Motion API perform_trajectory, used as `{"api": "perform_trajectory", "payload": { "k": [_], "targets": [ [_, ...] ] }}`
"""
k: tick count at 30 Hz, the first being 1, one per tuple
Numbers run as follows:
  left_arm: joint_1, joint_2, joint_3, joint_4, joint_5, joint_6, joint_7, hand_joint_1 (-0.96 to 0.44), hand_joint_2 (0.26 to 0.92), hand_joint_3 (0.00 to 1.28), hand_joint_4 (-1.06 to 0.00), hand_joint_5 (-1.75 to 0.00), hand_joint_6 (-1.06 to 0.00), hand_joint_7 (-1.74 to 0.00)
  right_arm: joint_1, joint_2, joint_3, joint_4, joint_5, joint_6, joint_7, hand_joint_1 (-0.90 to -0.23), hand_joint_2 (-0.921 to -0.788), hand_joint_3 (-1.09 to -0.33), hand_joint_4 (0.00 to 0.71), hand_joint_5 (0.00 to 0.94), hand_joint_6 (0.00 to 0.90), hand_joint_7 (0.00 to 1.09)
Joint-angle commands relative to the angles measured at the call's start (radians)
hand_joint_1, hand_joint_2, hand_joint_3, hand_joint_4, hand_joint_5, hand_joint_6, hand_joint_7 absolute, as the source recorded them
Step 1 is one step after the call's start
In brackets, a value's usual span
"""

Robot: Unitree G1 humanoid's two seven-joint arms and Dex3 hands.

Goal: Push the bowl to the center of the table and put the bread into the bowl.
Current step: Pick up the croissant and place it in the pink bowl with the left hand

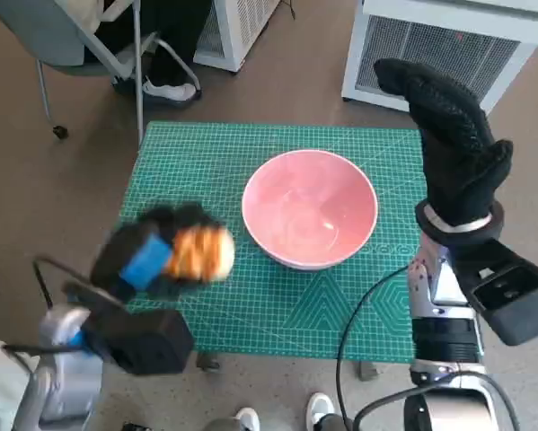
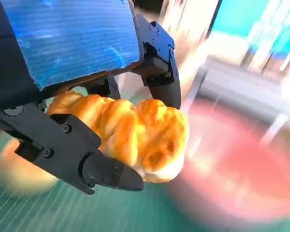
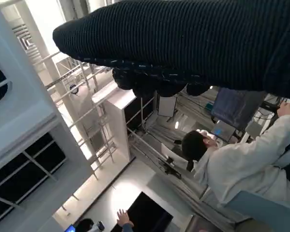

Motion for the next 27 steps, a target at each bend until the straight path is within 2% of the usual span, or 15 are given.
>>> {"api": "perform_trajectory", "payload": {
  "k": [1, 4, 6, 10, 19, 27],
  "targets": [
    [-0.143, -0.044, -0.015, 0.012, 0.002, -0.026, 0.055, 0.00, 0.919, 0.12, -0.64, -1.20, -0.56, -1.25, 0.024, 0.004, 0.000, 0.002, 0.000, -0.002, -0.002, -0.557, -0.921, -0.772, 0.197, 0.134, -0.001, 0.70],
    [-0.225, -0.063, -0.042, 0.061, 0.008, -0.052, 0.078, 0.00, 0.920, 0.10, -0.66, -1.17, -0.58, -1.25, 0.025, 0.003, 0.000, 0.000, 0.000, -0.003, -0.001, -0.557, -0.921, -0.774, 0.184, 0.158, -0.001, 0.70],
    [-0.276, -0.071, -0.063, 0.100, 0.013, -0.069, 0.083, 0.00, 0.920, 0.09, -0.68, -1.15, -0.58, -1.25, 0.026, 0.000, -0.001, 0.000, -0.001, -0.005, -0.001, -0.557, -0.921, -0.776, 0.087, 0.339, -0.001, 0.69],
    [-0.389, -0.085, -0.123, 0.206, 0.026, -0.114, 0.080, 0.00, 0.920, 0.08, -0.70, -1.12, -0.58, -1.26, 0.027, -0.002, -0.001, -0.004, -0.001, -0.006, 0.000, -0.556, -0.921, -0.778, 0.017, 0.466, -0.001, 0.68],
    [-0.545, -0.136, -0.251, 0.431, 0.062, -0.169, 0.056, 0.00, 0.920, 0.06, -0.74, -1.06, -0.59, -1.25, 0.031, -0.005, 0.000, -0.008, -0.004, -0.010, -0.002, -0.549, -0.921, -0.778, 0.000, 0.495, -0.001, 0.65],
    [-0.610, -0.171, -0.334, 0.652, 0.119, -0.232, 0.086, 0.00, 0.920, 0.05, -0.75, -1.01, -0.61, -1.27, 0.043, -0.003, 0.003, -0.027, -0.009, -0.010, -0.008, -0.547, -0.921, -0.783, -0.001, 0.501, -0.001, 0.65]
  ]
}}
